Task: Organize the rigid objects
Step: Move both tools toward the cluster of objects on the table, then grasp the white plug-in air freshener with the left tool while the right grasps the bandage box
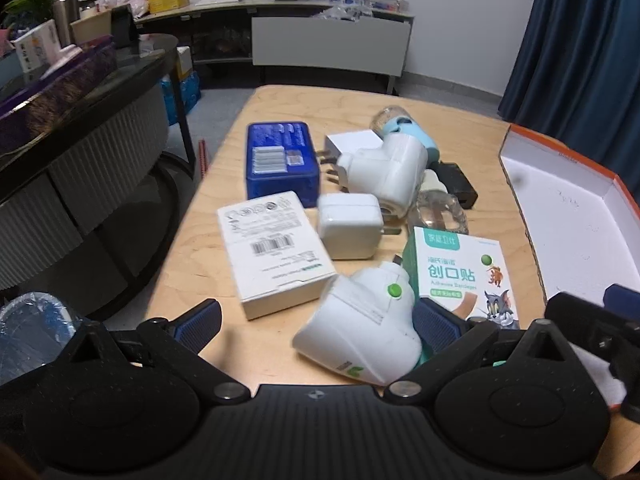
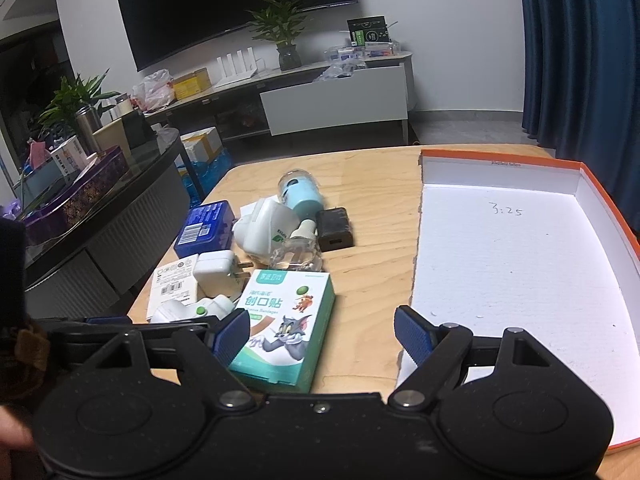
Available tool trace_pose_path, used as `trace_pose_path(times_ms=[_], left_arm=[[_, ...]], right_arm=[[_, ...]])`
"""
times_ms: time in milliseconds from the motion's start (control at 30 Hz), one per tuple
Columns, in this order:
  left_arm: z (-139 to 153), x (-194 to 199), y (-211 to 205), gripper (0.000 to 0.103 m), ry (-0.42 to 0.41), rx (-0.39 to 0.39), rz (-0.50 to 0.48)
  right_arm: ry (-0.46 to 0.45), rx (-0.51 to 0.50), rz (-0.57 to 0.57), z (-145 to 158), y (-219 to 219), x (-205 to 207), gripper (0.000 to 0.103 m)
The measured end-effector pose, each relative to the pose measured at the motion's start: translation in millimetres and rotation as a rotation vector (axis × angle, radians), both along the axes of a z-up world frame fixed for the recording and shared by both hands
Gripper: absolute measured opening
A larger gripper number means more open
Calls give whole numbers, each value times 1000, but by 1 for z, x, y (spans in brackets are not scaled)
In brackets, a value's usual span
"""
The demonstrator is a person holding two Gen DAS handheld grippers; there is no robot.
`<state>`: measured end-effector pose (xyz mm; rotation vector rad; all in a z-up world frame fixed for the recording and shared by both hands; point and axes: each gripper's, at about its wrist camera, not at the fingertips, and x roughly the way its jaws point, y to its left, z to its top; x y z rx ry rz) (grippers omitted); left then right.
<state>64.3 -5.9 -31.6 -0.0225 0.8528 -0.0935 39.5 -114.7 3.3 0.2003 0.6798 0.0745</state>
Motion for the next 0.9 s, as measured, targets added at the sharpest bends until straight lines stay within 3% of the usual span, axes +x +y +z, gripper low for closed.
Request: trace_pose_path(times_ms=[200, 300, 400, 567, 667, 767, 900], left_arm=[[-4, 0, -19, 103, 3, -54, -101], [1, -7, -10, 103, -63, -33, -44], [0, -3, 7, 103, -37, -75, -14], [-14, 2, 9, 103, 1, -64, -3], [-19, 1, 1, 103, 5, -19, 0], [-19, -2, -9, 98, -12, -17, -66], [-23, 1, -14, 88, -43, 37, -63]], right_arm=[[-1, 0, -37, 0, -10, 2, 93], [-10, 7, -39, 2, -17, 1, 93], [-19, 7, -53, 2, -21, 2, 93], [-10, 23, -43, 1, -20, 4, 93], [-22, 9, -41, 2, -19, 3, 93], [-16, 10, -43, 2, -20, 4, 93], [3, 15, -28, -1, -18, 6, 93]])
